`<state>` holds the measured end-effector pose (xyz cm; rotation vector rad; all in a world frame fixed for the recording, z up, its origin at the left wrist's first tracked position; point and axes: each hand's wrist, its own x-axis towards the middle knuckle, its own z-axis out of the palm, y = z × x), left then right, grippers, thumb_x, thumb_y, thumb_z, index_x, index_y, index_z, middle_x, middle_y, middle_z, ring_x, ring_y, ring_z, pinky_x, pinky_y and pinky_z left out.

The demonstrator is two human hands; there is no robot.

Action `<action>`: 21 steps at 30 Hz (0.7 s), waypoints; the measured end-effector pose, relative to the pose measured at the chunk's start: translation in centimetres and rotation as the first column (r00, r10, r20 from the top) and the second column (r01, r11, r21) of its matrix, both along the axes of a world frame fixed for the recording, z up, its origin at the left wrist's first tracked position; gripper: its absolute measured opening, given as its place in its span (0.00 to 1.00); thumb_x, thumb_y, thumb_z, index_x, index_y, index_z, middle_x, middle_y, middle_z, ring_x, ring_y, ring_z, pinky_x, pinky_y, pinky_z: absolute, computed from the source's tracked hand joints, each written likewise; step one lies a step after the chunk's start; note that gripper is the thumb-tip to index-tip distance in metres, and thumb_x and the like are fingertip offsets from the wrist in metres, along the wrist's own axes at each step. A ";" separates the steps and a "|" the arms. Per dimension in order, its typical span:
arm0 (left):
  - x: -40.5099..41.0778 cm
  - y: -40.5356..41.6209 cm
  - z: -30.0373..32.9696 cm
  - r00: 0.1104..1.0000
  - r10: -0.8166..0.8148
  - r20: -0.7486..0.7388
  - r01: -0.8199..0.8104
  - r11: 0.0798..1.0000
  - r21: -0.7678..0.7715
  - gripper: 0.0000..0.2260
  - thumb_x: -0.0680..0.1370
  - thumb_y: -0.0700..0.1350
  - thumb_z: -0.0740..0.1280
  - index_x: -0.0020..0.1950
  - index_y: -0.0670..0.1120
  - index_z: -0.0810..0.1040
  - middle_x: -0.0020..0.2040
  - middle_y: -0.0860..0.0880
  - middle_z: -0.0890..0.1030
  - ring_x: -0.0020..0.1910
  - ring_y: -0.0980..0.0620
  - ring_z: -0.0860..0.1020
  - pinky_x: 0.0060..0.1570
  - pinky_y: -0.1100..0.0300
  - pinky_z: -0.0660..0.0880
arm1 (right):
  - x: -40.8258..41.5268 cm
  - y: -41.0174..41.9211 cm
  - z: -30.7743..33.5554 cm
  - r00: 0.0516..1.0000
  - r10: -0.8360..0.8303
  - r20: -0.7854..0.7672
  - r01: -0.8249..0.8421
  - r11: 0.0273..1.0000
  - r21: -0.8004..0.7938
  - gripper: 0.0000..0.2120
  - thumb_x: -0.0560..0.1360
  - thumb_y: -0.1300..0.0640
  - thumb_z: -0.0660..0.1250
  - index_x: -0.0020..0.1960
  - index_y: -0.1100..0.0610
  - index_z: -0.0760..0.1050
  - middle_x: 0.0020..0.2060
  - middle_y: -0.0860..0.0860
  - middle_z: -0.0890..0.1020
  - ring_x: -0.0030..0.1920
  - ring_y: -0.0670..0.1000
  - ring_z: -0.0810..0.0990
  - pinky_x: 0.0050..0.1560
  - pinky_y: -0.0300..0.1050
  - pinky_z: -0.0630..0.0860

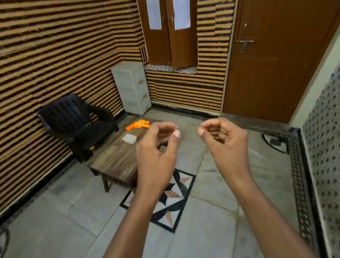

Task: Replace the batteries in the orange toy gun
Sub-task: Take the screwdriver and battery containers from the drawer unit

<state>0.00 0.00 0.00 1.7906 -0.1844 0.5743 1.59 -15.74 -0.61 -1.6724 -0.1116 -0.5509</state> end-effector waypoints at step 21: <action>38.4 -4.1 -4.4 0.987 0.000 -0.161 -0.011 0.998 -0.068 0.04 0.81 0.44 0.73 0.56 0.49 0.82 0.50 0.54 0.85 0.53 0.56 0.83 0.55 0.58 0.81 | 36.9 -4.6 -3.8 0.991 -0.083 -0.106 0.089 0.994 0.057 0.06 0.76 0.62 0.74 0.50 0.53 0.83 0.44 0.47 0.85 0.47 0.47 0.84 0.49 0.38 0.80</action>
